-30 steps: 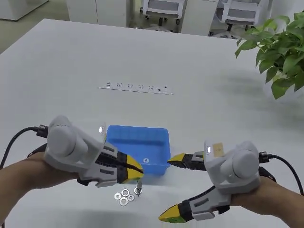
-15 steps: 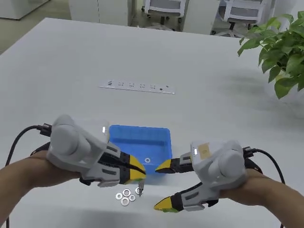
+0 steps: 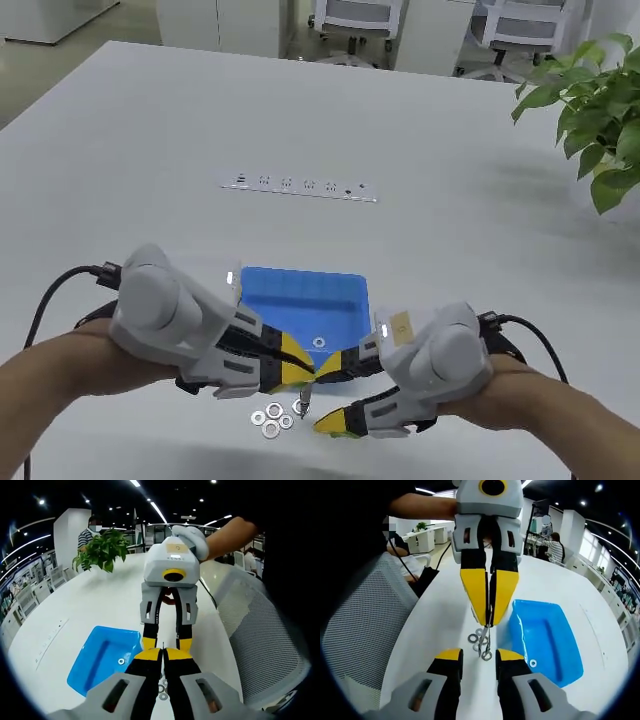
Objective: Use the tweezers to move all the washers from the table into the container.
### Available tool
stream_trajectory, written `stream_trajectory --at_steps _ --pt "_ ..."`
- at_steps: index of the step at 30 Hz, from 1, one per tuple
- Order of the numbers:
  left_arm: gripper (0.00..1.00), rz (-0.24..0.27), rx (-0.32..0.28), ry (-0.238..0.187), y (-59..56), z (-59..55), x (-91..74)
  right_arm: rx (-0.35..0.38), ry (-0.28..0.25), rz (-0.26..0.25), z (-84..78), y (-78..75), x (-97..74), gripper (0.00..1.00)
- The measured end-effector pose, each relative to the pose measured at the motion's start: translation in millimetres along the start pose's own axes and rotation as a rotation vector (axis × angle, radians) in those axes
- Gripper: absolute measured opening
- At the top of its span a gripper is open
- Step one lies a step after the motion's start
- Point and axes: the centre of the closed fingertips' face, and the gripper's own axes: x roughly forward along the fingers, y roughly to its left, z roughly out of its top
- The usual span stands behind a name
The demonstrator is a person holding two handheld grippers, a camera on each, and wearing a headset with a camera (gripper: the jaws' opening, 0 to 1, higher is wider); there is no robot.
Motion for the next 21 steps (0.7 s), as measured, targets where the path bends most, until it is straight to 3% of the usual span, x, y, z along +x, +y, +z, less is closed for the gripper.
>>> stream_trajectory --at_steps 21 --pt "0.06 -0.001 -0.004 -0.002 2.4 -0.6 -0.6 -0.059 0.043 0.063 -0.6 -4.4 17.1 0.12"
